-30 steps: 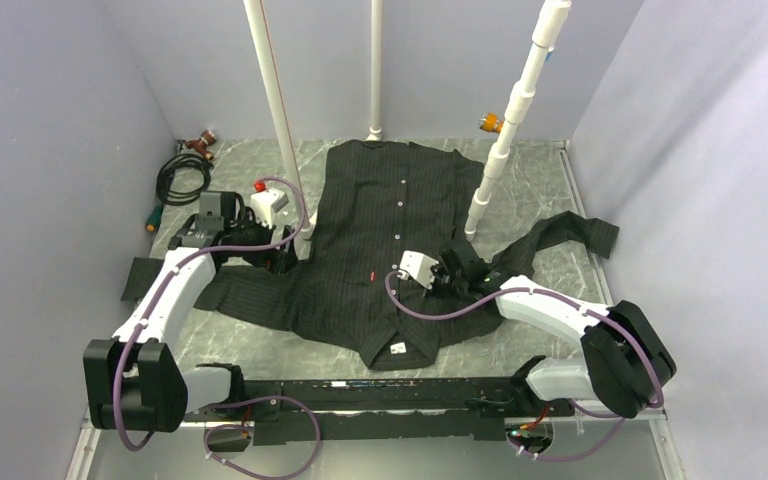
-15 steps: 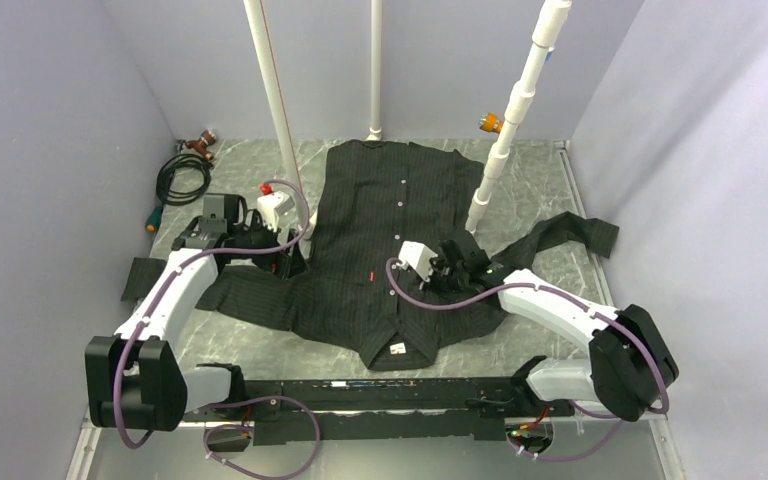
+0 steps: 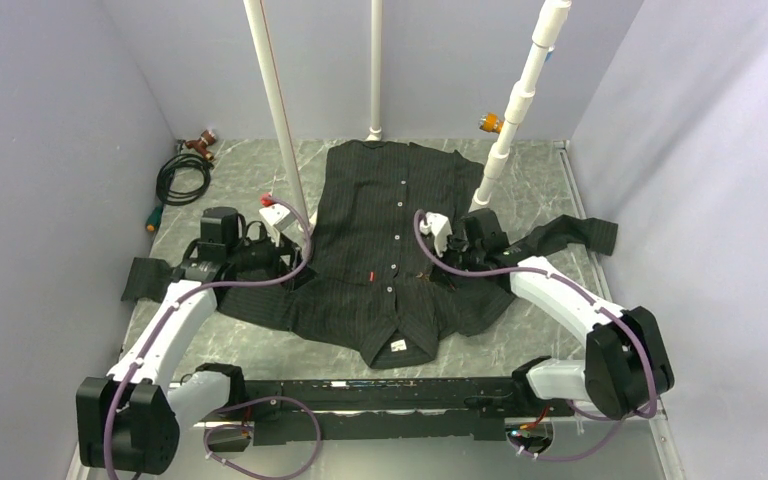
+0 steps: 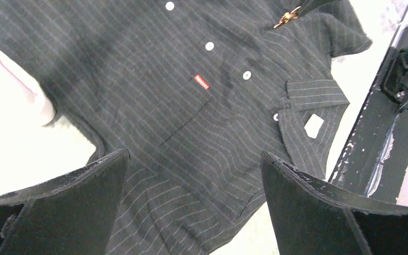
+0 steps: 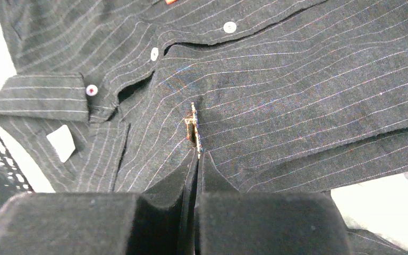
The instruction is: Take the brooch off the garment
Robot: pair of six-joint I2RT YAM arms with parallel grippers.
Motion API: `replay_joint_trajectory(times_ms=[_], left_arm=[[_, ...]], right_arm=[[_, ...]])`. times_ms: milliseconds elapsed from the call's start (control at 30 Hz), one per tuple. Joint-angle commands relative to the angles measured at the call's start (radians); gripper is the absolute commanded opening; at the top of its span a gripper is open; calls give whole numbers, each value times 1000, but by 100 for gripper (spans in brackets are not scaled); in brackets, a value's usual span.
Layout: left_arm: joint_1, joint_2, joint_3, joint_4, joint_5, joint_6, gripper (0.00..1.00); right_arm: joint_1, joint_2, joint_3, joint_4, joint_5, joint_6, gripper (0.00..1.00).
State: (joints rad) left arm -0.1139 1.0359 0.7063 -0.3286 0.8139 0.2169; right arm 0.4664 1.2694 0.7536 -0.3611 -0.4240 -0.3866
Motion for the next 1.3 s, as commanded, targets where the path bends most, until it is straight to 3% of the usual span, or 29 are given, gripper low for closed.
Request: replay_joint_trajectory(times_ms=[0, 533, 733, 1033, 1267], left_arm=[[-31, 6, -26, 175, 90, -72, 97], [-360, 286, 62, 436, 36, -199, 91], [-434, 409, 61, 710, 53, -371, 91], [-496, 584, 142, 924, -46, -540, 87], [-551, 665, 178, 958, -121, -601, 81]], right_arm=[[-71, 19, 49, 32, -232, 107, 0], [-226, 50, 9, 107, -505, 255, 0], [-253, 47, -15, 157, -545, 318, 0], [-300, 42, -49, 236, -558, 407, 0], [-300, 45, -46, 248, -550, 442, 0]])
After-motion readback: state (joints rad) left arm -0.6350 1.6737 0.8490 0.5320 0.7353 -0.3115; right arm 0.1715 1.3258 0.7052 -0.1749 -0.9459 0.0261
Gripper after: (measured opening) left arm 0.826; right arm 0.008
